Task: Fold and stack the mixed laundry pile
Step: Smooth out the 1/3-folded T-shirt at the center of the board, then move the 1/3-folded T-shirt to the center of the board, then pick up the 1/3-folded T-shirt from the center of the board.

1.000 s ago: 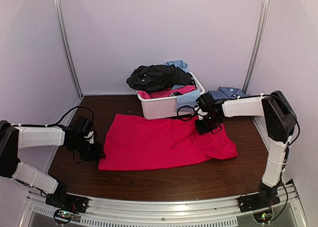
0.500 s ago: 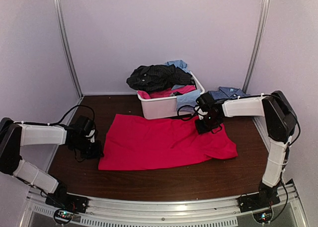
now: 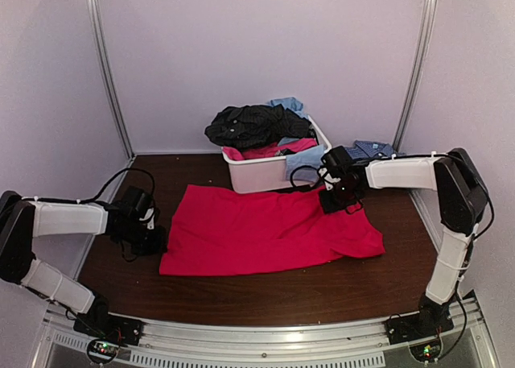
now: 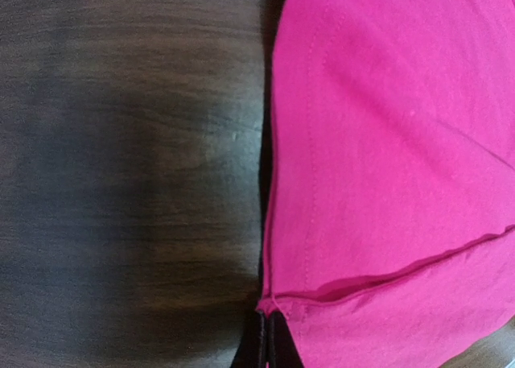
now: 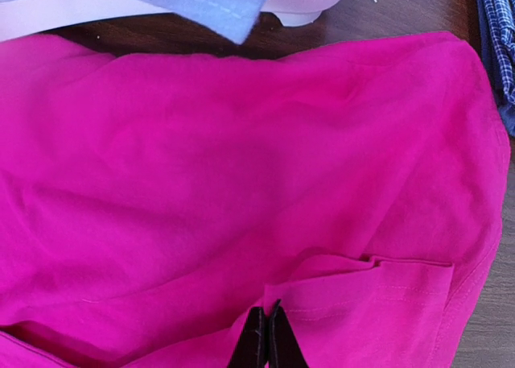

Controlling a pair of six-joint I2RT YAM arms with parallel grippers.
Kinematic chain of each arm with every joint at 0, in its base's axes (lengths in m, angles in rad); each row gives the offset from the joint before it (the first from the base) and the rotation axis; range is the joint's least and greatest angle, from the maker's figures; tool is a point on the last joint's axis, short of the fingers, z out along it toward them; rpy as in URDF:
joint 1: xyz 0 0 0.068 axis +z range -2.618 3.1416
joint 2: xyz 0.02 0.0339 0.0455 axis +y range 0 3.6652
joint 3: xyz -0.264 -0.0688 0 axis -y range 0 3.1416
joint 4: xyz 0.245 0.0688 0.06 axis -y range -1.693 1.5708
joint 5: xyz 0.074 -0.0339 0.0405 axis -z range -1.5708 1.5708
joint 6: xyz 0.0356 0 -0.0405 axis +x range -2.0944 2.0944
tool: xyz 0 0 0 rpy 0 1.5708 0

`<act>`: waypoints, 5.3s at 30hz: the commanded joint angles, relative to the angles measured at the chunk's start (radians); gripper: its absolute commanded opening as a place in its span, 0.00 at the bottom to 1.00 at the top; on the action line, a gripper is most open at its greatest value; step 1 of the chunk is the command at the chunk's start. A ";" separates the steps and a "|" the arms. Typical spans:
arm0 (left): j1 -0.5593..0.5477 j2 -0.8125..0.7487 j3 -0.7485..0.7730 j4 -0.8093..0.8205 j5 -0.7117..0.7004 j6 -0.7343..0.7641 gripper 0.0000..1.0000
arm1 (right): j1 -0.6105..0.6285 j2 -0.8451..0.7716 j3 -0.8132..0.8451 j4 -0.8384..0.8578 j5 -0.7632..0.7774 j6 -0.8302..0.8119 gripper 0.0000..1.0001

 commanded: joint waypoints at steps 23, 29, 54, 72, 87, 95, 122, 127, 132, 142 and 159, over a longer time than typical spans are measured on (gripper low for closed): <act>-0.006 -0.081 0.083 -0.016 -0.031 0.138 0.00 | -0.046 -0.222 -0.121 0.030 0.097 0.040 0.00; -0.005 -0.037 0.102 0.027 -0.025 0.148 0.00 | -0.047 -0.189 -0.121 0.042 0.082 0.035 0.00; -0.015 -0.232 -0.179 -0.006 0.115 -0.121 0.55 | -0.252 -0.605 -0.578 -0.036 -0.230 0.196 0.62; -0.025 -0.195 -0.054 -0.130 -0.023 -0.119 0.00 | -0.285 -0.701 -0.717 -0.037 -0.243 0.388 0.00; -0.006 -0.209 -0.001 -0.371 -0.097 -0.153 0.00 | -0.276 -0.854 -0.790 -0.297 -0.241 0.501 0.00; -0.009 -0.297 -0.018 -0.416 -0.032 -0.184 0.24 | -0.251 -0.833 -0.762 -0.313 -0.356 0.445 0.41; -0.078 0.159 0.139 0.053 0.087 -0.015 0.35 | -0.219 -0.231 -0.487 0.343 -0.589 0.171 0.61; -0.078 0.078 -0.002 0.036 0.085 -0.077 0.27 | -0.216 -0.271 -0.596 0.349 -0.602 0.200 0.60; -0.096 -0.033 -0.089 -0.004 0.088 -0.135 0.24 | -0.194 -0.337 -0.722 0.340 -0.630 0.254 0.59; 0.045 -0.065 0.133 0.029 0.099 -0.020 0.57 | -0.332 -0.478 -0.501 0.242 -0.579 0.154 0.67; 0.150 0.519 0.662 0.048 -0.028 0.149 0.63 | -0.430 -0.045 -0.178 0.253 -0.548 0.025 0.71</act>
